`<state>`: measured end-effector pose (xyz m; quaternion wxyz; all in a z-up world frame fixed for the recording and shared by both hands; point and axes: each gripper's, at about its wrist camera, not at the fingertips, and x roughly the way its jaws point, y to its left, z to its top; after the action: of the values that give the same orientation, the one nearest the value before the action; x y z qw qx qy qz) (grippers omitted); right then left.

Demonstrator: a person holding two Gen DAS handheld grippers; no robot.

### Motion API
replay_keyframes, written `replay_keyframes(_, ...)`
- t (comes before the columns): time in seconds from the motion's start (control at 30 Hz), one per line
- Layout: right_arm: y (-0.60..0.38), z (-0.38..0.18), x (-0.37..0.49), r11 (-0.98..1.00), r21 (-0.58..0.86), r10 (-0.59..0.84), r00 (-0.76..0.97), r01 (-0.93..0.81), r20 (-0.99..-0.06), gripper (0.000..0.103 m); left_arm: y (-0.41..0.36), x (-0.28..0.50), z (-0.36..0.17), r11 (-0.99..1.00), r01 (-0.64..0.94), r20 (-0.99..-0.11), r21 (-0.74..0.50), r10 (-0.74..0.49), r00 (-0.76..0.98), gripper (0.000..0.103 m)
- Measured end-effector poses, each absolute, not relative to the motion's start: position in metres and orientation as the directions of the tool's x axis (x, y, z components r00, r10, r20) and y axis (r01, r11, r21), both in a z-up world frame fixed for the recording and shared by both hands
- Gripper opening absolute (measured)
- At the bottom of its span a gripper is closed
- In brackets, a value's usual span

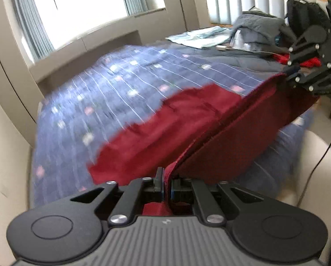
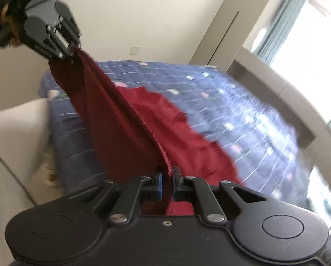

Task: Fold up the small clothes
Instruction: 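Lift the hem with both tools and fold it over toward the collar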

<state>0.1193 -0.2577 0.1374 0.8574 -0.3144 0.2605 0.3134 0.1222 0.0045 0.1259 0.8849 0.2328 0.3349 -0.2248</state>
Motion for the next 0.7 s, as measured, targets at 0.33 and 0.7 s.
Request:
replay_keyframes(0.33,-0.252,0.13,0.28,0.62,-0.414,0.308,0.692,-0.666,-0.652,0.01,-0.008,0.271,0.109,0.82,0.495,-0.725,0.289,-0.15,0.672,0.005)
replay_keyframes(0.7,-0.235,0.044,0.406,0.66,-0.304,0.288,0.605,-0.687,-0.742,0.01,0.016,0.392,0.018,0.867,0.48,-0.831,0.135,-0.165,0.531,0.005)
